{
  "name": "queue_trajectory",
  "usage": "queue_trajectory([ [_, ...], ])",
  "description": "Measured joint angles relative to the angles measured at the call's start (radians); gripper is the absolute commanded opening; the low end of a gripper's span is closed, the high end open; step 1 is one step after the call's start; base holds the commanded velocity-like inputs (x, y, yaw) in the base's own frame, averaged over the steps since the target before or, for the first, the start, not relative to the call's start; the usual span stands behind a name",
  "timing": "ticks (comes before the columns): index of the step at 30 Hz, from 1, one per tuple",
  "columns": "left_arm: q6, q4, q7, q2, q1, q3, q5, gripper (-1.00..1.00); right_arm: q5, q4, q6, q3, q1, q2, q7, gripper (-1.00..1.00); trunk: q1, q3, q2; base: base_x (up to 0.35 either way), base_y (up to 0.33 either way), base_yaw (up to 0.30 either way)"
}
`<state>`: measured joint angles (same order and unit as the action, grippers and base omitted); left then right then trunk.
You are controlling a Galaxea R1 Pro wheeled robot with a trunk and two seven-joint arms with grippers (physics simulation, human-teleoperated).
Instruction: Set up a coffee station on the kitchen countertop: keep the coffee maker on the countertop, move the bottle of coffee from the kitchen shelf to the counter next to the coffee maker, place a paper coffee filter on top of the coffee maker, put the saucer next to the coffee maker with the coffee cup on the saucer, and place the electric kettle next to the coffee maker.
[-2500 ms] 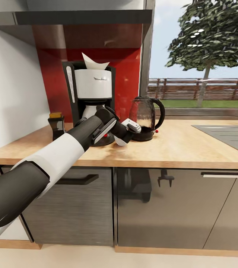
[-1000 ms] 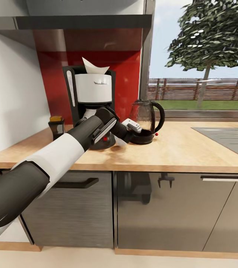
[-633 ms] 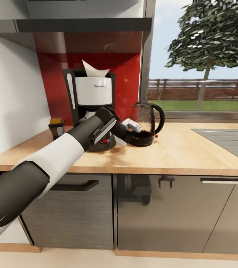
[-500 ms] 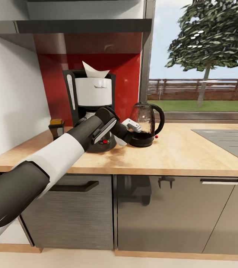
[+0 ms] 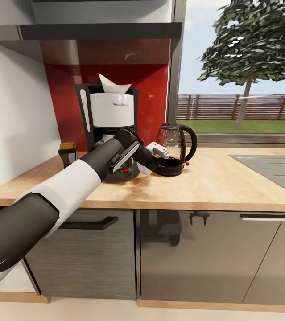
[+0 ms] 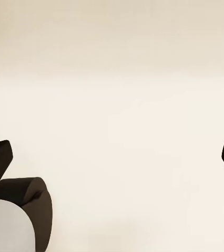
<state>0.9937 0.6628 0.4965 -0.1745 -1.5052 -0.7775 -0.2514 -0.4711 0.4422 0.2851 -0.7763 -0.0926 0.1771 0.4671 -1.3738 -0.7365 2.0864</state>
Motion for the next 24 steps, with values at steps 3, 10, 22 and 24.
queue_trajectory([
  [3,0.0,0.001,0.0,0.0,0.0,0.0,0.0,-1.0,0.0,0.0,0.0,0.0,0.0,0.0,0.0,1.0,0.0,0.0,0.0,0.0,0.0,0.0],
  [10,0.0,0.003,0.0,0.0,0.0,0.0,0.0,-1.0,0.0,0.0,0.015,0.0,0.0,0.0,0.002,1.0,0.0,0.0,0.0,-0.071,-0.011,0.0],
  [22,0.0,0.003,0.0,0.0,0.0,0.0,0.0,-1.0,0.0,0.0,0.021,0.0,0.0,0.0,0.004,1.0,0.0,0.0,0.0,-0.156,-0.042,0.0],
  [24,0.0,0.003,0.0,0.0,0.0,0.0,0.0,-1.0,0.0,0.0,0.021,0.0,0.0,0.0,0.004,1.0,0.0,0.0,0.0,-0.065,-0.006,0.0],
])
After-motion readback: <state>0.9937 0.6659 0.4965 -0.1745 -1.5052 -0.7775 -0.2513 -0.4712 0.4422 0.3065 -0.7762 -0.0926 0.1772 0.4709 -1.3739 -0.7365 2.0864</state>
